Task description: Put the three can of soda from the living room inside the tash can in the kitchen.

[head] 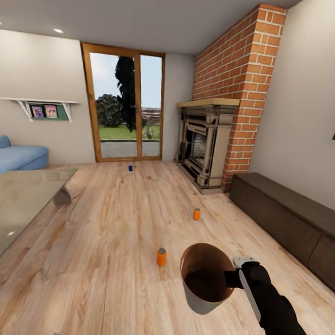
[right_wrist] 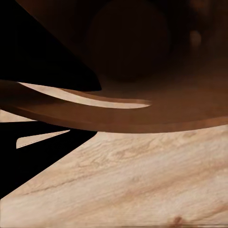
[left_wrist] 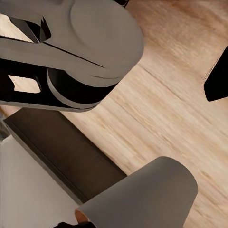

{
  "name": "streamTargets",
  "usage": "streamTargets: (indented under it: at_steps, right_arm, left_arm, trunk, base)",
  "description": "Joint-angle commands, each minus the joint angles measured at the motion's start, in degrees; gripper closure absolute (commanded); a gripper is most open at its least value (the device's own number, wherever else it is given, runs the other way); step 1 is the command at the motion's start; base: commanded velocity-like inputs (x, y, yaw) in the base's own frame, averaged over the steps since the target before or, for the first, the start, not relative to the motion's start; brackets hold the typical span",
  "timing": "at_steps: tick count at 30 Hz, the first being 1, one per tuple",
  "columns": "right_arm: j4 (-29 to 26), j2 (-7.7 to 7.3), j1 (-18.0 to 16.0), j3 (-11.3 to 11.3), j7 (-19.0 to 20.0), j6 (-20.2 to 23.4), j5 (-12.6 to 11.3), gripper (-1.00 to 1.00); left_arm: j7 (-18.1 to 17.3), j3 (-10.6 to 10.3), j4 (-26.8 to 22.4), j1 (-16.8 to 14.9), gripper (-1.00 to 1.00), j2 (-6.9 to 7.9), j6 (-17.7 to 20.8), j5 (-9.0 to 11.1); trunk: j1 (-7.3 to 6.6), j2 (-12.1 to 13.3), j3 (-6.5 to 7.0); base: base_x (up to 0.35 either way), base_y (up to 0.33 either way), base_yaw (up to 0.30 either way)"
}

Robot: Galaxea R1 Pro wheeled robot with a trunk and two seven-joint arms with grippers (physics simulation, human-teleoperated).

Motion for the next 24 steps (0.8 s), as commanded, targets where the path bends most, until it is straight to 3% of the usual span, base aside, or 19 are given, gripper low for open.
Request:
streamTargets:
  at_steps: [1,7,15,24]
  right_arm:
    - [0.0,0.0,0.0,0.0,0.1,0.0,-0.4,1.0]
    - [0.0,-0.01,0.0,0.0,0.1,0.0,-0.4,1.0]
    - [0.0,-0.01,0.0,0.0,0.1,0.0,-0.4,1.0]
    - [0.0,0.0,0.0,0.0,0.1,0.0,-0.4,1.0]
  left_arm:
    - [0.0,0.0,0.0,0.0,-1.0,0.0,0.0,0.0]
    - [0.0,0.0,0.0,0.0,-1.0,0.0,0.0,0.0]
    - [0.0,0.0,0.0,0.0,-1.0,0.0,0.0,0.0]
    - [0.0,0.0,0.0,0.0,-1.0,0.0,0.1,0.0]
  trunk:
    - [0.0,0.0,0.01]
    - [0.0,0.0,0.01]
    - [0.0,0.0,0.01]
    - [0.0,0.0,0.01]
  base:
    - [0.316,0.0,-0.262]
    - [0.194,0.0,-0.265]
    - [0.028,0.0,-0.26]
    - [0.119,0.0,-0.059]
